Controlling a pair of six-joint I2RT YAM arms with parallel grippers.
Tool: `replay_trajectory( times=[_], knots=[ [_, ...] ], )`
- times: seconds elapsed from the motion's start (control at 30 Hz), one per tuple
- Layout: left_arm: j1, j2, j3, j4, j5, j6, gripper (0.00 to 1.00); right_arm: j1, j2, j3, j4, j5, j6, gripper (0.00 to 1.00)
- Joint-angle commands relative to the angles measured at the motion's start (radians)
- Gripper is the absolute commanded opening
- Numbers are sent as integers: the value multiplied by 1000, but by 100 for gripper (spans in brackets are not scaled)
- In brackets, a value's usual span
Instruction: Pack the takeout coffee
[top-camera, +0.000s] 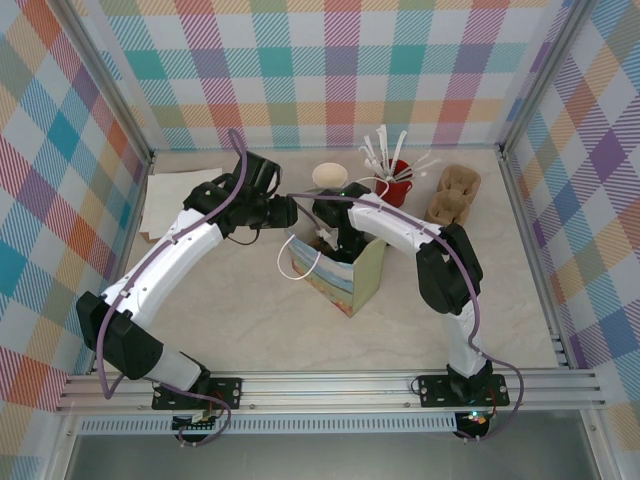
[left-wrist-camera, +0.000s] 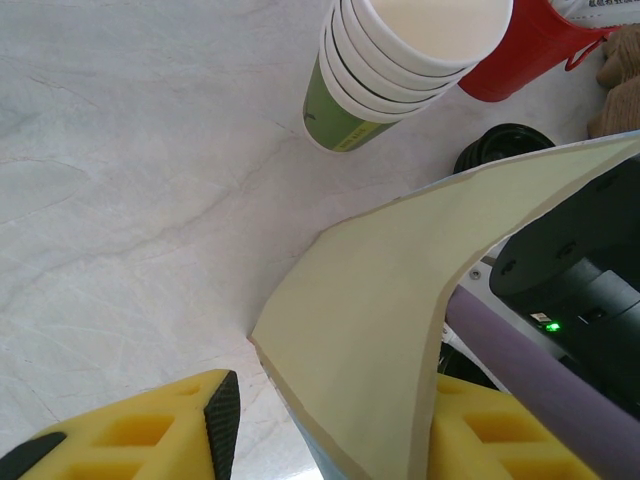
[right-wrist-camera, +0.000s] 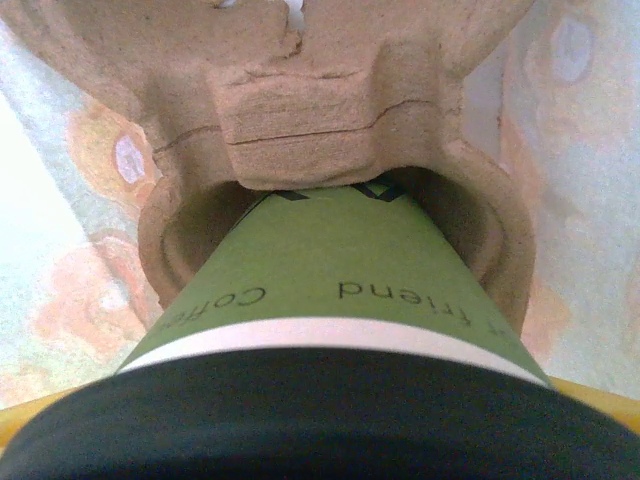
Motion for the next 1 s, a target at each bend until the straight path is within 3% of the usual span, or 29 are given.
replay_trajectory(
  times=[0.0,0.43,0.97],
  knots=[
    [8,7,8,-8,5,-5,47,-9,43,-35,52,-21,-16,69],
    [9,9,11,-8,10,-4,48,-13,46,-42,66,-54,-7,71],
    [8,-3,8,-5,22,-4,49,-18,-45,-14,57,-72,28,94]
  ],
)
